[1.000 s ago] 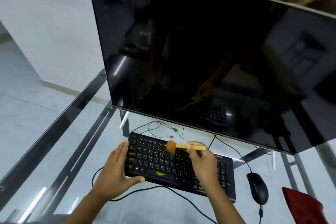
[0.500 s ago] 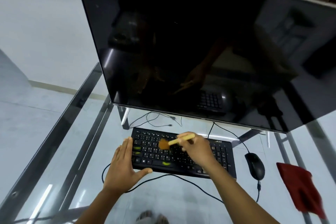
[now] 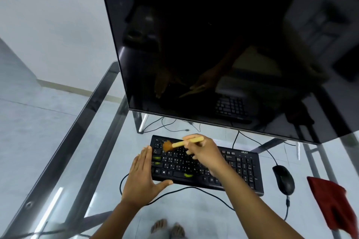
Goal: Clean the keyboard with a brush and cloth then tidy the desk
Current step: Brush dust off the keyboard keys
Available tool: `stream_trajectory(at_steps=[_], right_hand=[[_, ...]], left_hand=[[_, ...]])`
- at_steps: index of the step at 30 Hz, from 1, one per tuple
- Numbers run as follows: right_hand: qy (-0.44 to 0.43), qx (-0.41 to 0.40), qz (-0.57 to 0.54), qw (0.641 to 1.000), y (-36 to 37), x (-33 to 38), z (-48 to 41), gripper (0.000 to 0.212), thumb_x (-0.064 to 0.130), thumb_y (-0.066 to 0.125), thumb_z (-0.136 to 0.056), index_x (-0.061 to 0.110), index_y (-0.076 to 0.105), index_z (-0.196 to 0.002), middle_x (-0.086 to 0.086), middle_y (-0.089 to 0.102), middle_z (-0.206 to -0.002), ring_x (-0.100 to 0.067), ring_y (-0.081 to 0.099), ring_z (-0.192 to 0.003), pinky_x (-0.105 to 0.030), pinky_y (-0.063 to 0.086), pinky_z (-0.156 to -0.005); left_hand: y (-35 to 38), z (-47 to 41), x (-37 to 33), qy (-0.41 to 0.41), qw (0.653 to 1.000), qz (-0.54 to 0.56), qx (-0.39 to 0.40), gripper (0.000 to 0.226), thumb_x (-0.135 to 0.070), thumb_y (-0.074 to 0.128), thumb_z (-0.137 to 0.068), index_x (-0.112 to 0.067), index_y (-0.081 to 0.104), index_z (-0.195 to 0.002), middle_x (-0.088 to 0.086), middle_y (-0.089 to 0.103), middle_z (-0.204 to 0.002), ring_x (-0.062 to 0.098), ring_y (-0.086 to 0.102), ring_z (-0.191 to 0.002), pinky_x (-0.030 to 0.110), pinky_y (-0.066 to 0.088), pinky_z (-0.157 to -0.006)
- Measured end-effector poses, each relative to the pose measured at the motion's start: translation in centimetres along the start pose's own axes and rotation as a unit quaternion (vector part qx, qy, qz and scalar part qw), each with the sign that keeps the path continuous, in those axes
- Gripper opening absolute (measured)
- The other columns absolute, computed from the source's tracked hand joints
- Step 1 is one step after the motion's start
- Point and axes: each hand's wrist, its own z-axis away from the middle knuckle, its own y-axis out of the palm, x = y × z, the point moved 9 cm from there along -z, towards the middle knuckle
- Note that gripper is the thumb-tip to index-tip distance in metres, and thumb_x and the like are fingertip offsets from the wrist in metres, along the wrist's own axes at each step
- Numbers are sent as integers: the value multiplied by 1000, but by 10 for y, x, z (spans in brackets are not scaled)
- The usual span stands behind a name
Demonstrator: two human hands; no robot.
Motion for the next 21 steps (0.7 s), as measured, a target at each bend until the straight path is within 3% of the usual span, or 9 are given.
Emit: stream_trajectory(at_steps=[2,4,7,9,12,13,17,19,21], right_hand=[[-45,-71,74,994,-7,7,-3,12,24,63,-91,28,70,-100,6,69,-88,-2,59,-63,-10,45,-57],[-81,-140,66,985,-17,17,-1,12,24,64,-90,27,70,-100,6,67,-86,0,54,-58,-8,40,-55],[-26,-4,-23,999,16,15,-5,14,25,62,-92,30,70,-102,3,71,-86,-9,63,-65,-16,46,-57],[-37,22,25,999,30,17,-4,15,25,63,-91,29,71,-104,9,71,-89,-14,67,-75,-12,45,-58],[-114,-130,72,982,13,25,2,17,23,65,-90,28,71,-105,13,64,-95,-4,61,-78,-4,41,-65],[-125,-139,54,981,13,25,4,17,24,65,-90,28,72,-105,14,65,-95,-1,60,-77,-5,42,-66],[-84,19,34,996,50,20,8,17,25,65,-90,31,72,-104,17,68,-86,7,60,-72,-7,44,-67],[-116,-64,44,990,37,22,9,19,21,66,-90,29,72,-105,18,66,-94,11,59,-81,-2,40,-72],[-127,-149,25,980,17,20,13,21,20,65,-90,27,71,-108,13,65,-97,4,60,-80,-4,41,-70]], left_hand=[[0,0,0,1,1000,2,0,119,-85,53,-69,-10,10,-152,4,18,-158,19,16,-146,30,5,-119],[2,1,0,2,1000,4,-6,120,-85,54,-69,-10,10,-152,5,19,-158,19,15,-146,31,7,-119],[2,0,3,-1,1000,5,-11,121,-85,55,-68,-10,9,-152,7,22,-158,20,17,-146,36,13,-119],[0,-1,4,1,1000,3,-16,122,-84,57,-68,-10,9,-152,8,24,-157,22,19,-146,38,16,-119],[2,-1,2,0,1000,11,-15,122,-82,59,-67,-9,10,-151,8,25,-157,22,20,-145,39,16,-118],[3,0,2,-2,1000,15,-16,121,-82,59,-67,-9,11,-152,8,26,-156,21,20,-145,39,17,-118],[1,1,5,2,1000,15,-18,121,-81,59,-66,-10,10,-152,7,26,-157,21,21,-145,42,21,-118],[1,0,5,2,1000,11,-18,121,-82,58,-66,-10,10,-151,8,28,-156,22,22,-145,41,20,-118],[2,0,5,1,1000,16,-20,121,-82,58,-66,-9,11,-151,9,29,-155,22,22,-145,40,18,-117]])
